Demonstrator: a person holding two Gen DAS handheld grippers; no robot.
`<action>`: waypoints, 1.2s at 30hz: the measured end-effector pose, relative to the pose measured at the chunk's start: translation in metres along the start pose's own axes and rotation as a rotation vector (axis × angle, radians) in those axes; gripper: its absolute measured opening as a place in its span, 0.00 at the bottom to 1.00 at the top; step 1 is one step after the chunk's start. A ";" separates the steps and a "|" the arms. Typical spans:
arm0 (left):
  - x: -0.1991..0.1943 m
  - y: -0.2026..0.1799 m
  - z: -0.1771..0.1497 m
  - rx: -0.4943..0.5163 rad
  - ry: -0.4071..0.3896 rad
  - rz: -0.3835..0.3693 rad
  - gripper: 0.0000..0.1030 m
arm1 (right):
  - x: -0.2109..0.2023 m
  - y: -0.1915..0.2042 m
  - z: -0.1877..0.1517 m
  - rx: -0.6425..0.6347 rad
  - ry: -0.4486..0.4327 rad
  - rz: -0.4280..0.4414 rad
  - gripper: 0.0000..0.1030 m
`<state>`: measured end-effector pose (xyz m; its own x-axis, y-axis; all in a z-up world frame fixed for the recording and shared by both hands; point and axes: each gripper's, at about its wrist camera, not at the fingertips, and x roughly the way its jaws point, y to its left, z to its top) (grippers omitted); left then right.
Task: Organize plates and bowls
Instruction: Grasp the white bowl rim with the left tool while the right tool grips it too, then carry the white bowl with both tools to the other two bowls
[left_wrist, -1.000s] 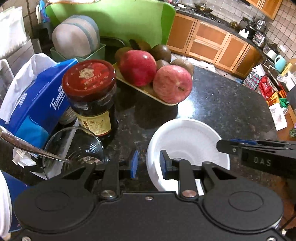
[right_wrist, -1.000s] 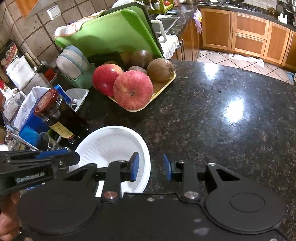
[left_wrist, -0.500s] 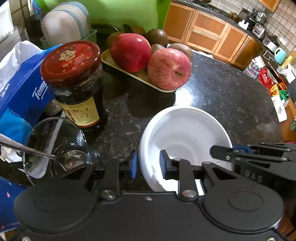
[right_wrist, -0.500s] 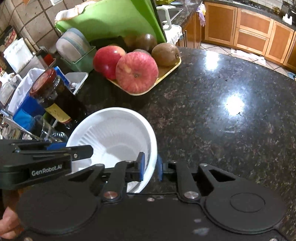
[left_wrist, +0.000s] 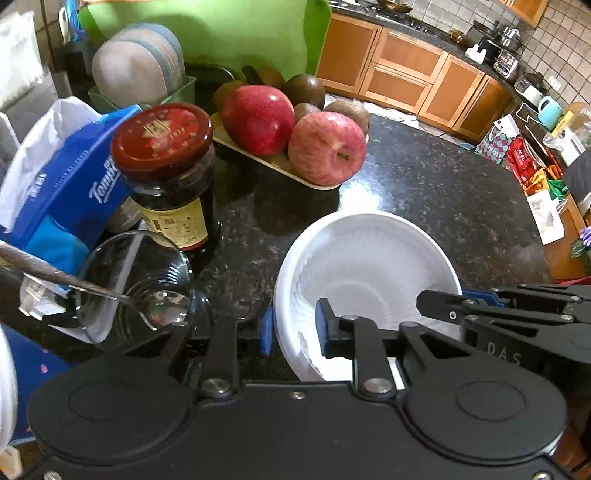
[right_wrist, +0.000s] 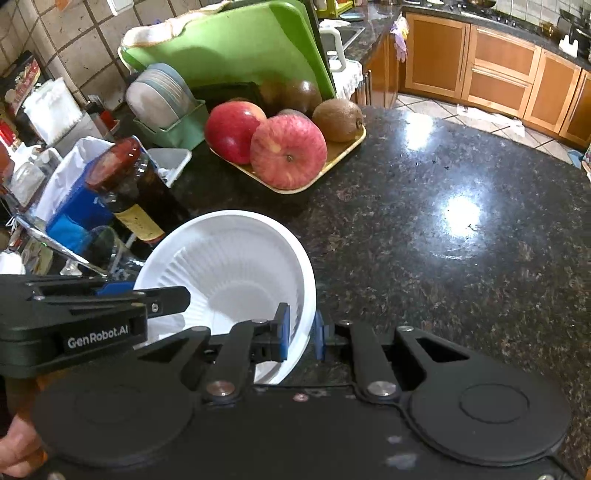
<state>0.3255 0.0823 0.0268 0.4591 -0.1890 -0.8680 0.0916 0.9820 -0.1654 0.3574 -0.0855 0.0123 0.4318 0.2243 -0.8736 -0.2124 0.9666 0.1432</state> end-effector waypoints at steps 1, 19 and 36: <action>-0.004 0.000 -0.001 0.003 -0.004 0.001 0.30 | -0.004 0.003 -0.001 -0.003 -0.004 -0.004 0.15; -0.082 -0.021 -0.033 0.136 -0.036 -0.094 0.30 | -0.123 0.033 -0.075 0.073 -0.129 -0.079 0.16; -0.119 -0.093 -0.111 0.440 -0.014 -0.232 0.30 | -0.231 0.024 -0.221 0.272 -0.239 -0.209 0.17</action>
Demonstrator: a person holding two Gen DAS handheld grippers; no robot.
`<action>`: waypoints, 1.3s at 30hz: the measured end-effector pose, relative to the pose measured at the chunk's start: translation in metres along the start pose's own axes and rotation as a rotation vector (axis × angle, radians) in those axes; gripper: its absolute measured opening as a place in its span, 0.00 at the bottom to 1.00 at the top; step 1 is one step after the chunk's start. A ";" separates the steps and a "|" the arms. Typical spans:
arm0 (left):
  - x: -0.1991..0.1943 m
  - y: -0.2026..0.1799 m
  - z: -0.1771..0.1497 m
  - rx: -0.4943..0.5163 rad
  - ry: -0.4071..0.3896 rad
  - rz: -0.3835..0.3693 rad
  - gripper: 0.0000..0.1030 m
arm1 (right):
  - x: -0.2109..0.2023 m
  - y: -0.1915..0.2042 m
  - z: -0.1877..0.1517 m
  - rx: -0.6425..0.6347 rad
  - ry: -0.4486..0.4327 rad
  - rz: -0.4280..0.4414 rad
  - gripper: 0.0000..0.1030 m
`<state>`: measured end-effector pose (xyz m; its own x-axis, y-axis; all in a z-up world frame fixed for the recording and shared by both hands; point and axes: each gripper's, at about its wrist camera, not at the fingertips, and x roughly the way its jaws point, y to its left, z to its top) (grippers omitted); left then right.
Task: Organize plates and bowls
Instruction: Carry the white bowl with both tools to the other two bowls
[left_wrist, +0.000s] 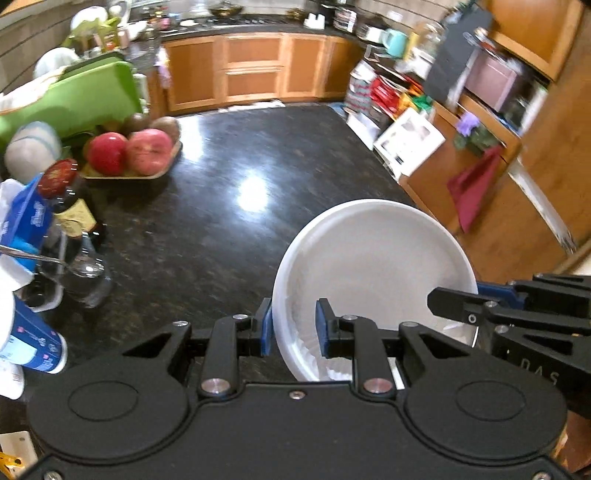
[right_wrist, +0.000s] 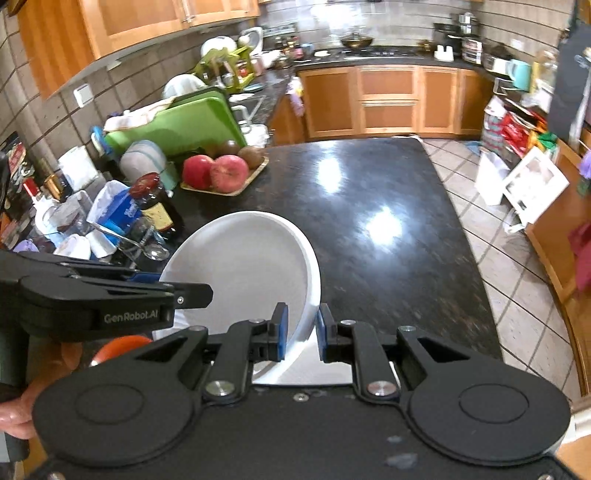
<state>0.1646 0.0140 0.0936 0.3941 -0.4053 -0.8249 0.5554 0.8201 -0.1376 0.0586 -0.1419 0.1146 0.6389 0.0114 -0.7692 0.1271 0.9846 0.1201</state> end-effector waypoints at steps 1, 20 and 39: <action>0.001 -0.005 -0.002 0.010 0.007 -0.006 0.30 | -0.002 -0.005 -0.005 0.008 0.003 -0.004 0.17; 0.039 -0.054 -0.024 -0.060 0.105 0.056 0.30 | 0.035 -0.073 -0.024 -0.013 0.175 0.113 0.18; 0.055 -0.049 -0.026 -0.120 0.140 0.100 0.30 | 0.076 -0.084 -0.022 -0.064 0.259 0.185 0.19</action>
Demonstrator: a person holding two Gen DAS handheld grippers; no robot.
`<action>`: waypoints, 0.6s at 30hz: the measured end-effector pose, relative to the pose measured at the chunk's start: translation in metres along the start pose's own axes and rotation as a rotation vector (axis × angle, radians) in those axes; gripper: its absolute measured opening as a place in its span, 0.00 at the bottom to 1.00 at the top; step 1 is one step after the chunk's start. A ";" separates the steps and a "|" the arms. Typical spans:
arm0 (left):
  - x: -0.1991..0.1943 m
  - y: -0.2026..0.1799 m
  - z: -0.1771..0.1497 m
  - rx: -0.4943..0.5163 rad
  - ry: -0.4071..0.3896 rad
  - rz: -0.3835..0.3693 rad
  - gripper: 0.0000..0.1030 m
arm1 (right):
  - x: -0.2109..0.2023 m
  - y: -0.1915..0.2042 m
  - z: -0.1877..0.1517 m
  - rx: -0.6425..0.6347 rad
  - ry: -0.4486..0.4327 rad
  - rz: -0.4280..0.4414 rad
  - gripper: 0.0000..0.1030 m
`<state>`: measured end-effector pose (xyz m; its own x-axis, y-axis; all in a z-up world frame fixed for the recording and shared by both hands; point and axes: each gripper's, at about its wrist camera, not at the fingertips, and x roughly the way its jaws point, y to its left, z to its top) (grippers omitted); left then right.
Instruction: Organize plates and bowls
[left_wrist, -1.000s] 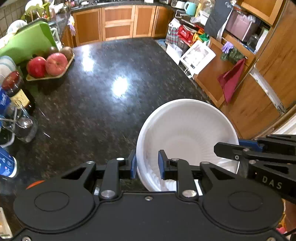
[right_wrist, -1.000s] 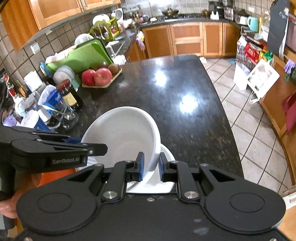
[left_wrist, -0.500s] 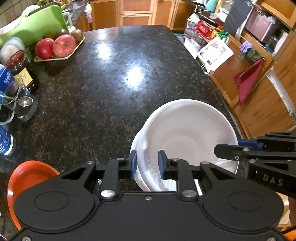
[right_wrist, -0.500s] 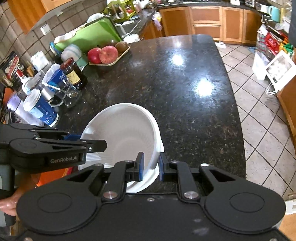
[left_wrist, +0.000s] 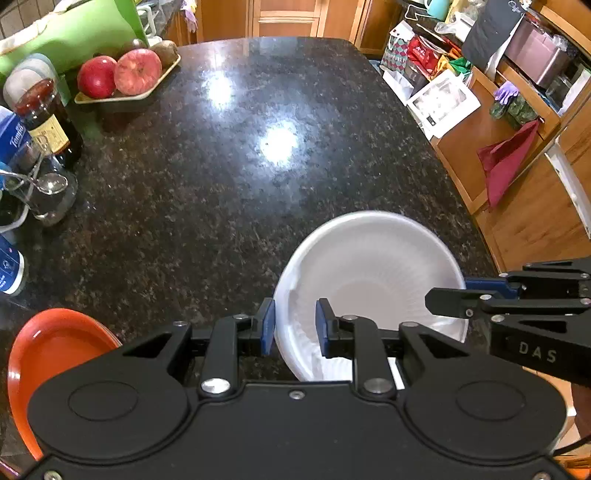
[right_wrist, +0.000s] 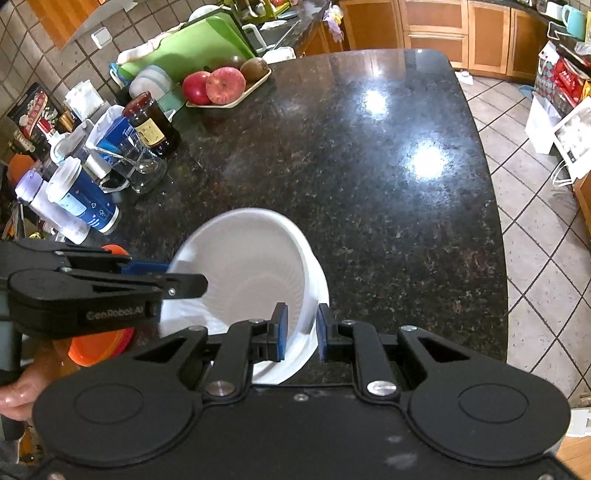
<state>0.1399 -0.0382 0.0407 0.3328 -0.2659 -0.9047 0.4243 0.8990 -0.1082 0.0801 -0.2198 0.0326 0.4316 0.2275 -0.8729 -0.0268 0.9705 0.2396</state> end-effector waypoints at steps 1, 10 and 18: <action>-0.001 0.000 0.000 0.004 -0.005 0.000 0.30 | 0.001 -0.001 0.001 0.000 0.000 -0.002 0.20; -0.007 0.001 0.005 0.021 -0.052 0.007 0.30 | -0.002 -0.006 0.005 0.002 -0.046 -0.028 0.20; -0.006 0.003 0.008 0.018 -0.070 0.028 0.30 | -0.004 -0.011 0.005 0.025 -0.060 -0.029 0.21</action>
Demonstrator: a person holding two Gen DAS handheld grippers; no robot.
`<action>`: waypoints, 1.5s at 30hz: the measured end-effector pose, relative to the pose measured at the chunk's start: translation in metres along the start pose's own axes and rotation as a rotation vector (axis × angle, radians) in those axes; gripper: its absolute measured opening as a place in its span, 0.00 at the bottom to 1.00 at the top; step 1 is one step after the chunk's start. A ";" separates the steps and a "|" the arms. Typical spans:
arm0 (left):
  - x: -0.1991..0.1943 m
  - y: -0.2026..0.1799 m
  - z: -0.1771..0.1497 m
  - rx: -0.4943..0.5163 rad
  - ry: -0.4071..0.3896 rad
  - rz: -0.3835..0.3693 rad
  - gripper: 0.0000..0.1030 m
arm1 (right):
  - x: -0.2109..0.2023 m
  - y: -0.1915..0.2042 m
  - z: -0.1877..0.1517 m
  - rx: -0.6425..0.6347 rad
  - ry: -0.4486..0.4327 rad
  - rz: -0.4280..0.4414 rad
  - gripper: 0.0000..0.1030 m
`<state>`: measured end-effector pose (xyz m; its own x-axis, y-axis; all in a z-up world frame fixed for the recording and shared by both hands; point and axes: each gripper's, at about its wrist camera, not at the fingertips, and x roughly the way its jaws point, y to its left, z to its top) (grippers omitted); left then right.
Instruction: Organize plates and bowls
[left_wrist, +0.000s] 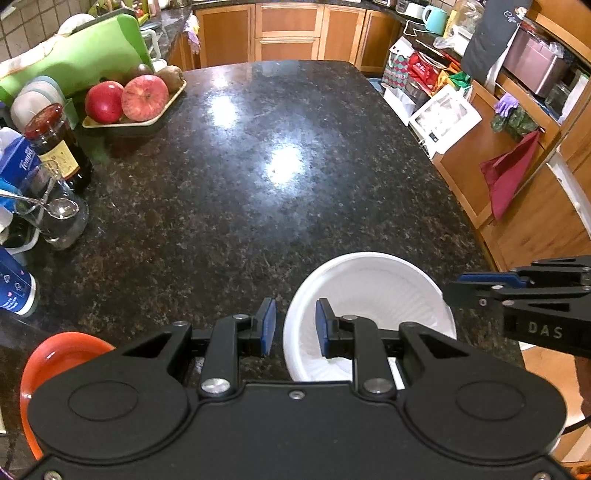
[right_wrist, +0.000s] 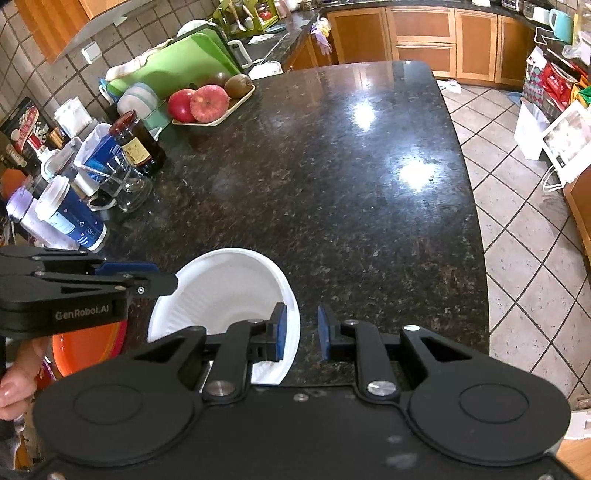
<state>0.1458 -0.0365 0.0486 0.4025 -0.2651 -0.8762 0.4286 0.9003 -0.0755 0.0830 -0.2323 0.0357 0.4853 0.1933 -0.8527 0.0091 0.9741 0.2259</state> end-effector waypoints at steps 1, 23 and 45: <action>0.000 0.000 0.000 0.001 -0.004 0.006 0.30 | -0.001 0.000 0.000 0.002 -0.003 0.000 0.21; -0.010 0.002 -0.015 0.005 -0.095 0.133 0.30 | -0.020 -0.002 -0.010 0.025 -0.078 0.039 0.28; -0.012 0.003 -0.037 -0.115 -0.086 0.145 0.30 | -0.023 -0.006 -0.017 -0.043 -0.133 0.113 0.37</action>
<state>0.1119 -0.0178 0.0410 0.5228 -0.1538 -0.8384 0.2682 0.9633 -0.0094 0.0567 -0.2403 0.0462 0.5924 0.2878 -0.7525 -0.0883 0.9516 0.2944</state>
